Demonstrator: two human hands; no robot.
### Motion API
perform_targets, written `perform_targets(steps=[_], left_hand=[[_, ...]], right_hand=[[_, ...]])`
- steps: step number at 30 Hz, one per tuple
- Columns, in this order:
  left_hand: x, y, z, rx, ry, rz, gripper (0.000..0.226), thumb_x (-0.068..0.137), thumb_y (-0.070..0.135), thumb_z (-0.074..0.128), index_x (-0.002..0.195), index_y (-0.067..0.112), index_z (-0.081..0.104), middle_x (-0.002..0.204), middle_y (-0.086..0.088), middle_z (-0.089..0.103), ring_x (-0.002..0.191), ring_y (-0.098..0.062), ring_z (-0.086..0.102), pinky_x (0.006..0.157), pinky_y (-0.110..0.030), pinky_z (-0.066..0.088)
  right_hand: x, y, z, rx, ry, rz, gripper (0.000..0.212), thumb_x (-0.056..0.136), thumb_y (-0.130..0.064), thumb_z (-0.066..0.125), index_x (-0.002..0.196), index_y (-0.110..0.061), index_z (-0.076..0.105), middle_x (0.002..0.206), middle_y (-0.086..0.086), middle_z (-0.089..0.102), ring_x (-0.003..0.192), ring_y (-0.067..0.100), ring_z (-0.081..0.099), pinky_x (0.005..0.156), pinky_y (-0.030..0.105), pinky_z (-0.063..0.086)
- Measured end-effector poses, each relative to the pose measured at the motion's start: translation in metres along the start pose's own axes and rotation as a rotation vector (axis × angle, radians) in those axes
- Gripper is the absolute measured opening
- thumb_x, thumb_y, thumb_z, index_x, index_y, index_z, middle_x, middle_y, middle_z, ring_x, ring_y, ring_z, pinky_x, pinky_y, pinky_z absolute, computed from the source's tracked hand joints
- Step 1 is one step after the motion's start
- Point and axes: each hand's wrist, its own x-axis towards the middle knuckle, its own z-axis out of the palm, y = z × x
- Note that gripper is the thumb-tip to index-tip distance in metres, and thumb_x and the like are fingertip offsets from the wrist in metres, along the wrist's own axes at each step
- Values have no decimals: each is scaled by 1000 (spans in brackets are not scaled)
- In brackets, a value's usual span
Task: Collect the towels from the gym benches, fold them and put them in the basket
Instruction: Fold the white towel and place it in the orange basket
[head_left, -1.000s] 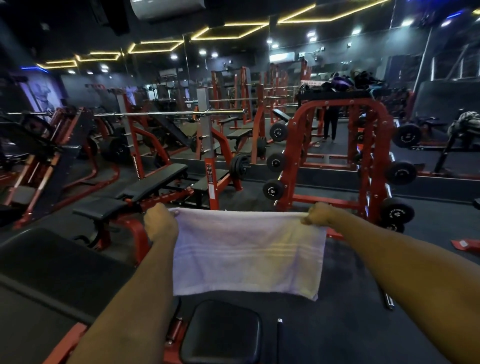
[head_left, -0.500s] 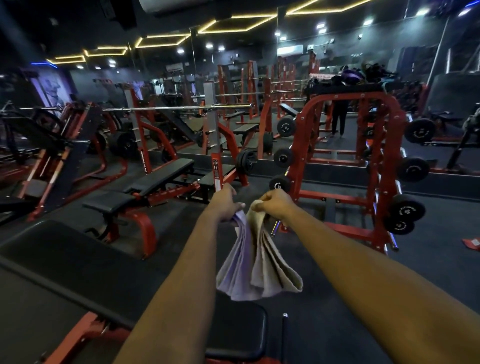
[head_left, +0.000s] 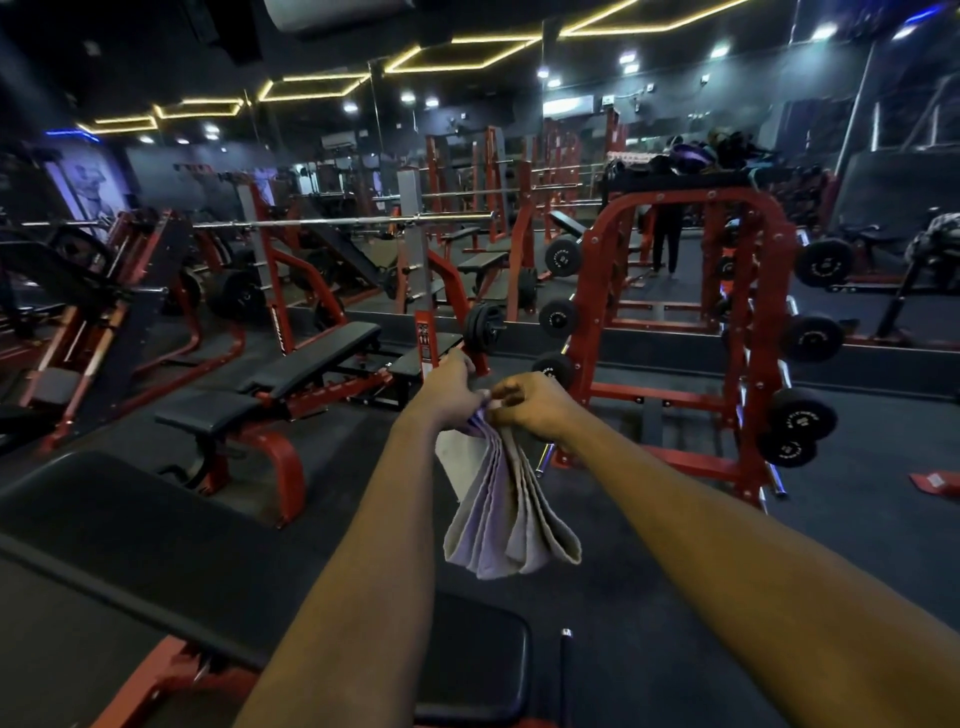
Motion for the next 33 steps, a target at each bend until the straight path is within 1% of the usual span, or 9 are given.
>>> perform_targets(steps=[6,8,12,16,19,22,26,29,33], left_hand=[[-7,-2,-4,-200,-89,-53,29,90,3,38,112,22,42,95,-27,63,68,-34,65,52,-36,52],[-1,-19,-9,-45,-15,1,33,82,20,54,114,22,45,99,-17,62,80,-29,62,62,-39,53],[5,-63,-6,494,-437,-67,94,52,44,80,135,19,44,129,-5,55,114,-22,56,99,-41,49],[5,-72,15,491,-257,-8,39,68,30,82,100,16,67,97,-2,66,90,-19,62,73,-28,48],[13,-51,31,236,-120,153,24,80,28,74,102,19,68,98,-2,69,92,-20,65,79,-33,53],[23,-22,63,91,-95,246,22,91,30,61,107,15,63,106,-8,68,100,-27,63,88,-43,52],[25,19,130,27,-104,328,23,99,25,51,116,12,57,121,-11,63,113,-28,58,85,-29,38],[16,47,190,-15,-136,389,5,99,22,50,100,19,53,102,-10,63,102,-31,60,76,-30,37],[1,87,276,-65,-180,437,20,100,24,48,117,17,56,108,-13,65,101,-29,60,80,-31,40]], right_hand=[[-10,16,-5,72,32,-33,40,74,-13,81,110,-14,63,104,0,71,98,14,68,91,37,56],[-12,17,-10,113,76,-61,27,80,-5,73,105,-13,65,101,3,72,99,18,68,92,38,56],[-15,26,-34,223,201,-47,22,85,-1,64,95,-21,69,103,6,71,100,23,68,90,40,56],[-27,50,-62,25,431,99,25,84,3,57,93,-18,67,102,5,71,98,22,65,81,26,48],[-50,89,-82,-81,600,346,19,89,-10,54,97,-6,70,105,15,71,98,31,66,76,27,46],[-80,126,-99,-16,692,453,17,93,-16,50,100,-4,60,114,21,67,103,31,63,87,38,50],[-128,163,-130,52,810,507,17,94,-18,48,105,-9,56,115,21,64,107,33,60,90,40,46],[-178,184,-162,104,904,522,13,89,-25,46,96,-17,51,100,13,61,93,26,56,82,39,47],[-252,225,-209,102,958,576,6,90,-18,43,86,-22,45,88,12,58,82,25,57,66,43,49]])
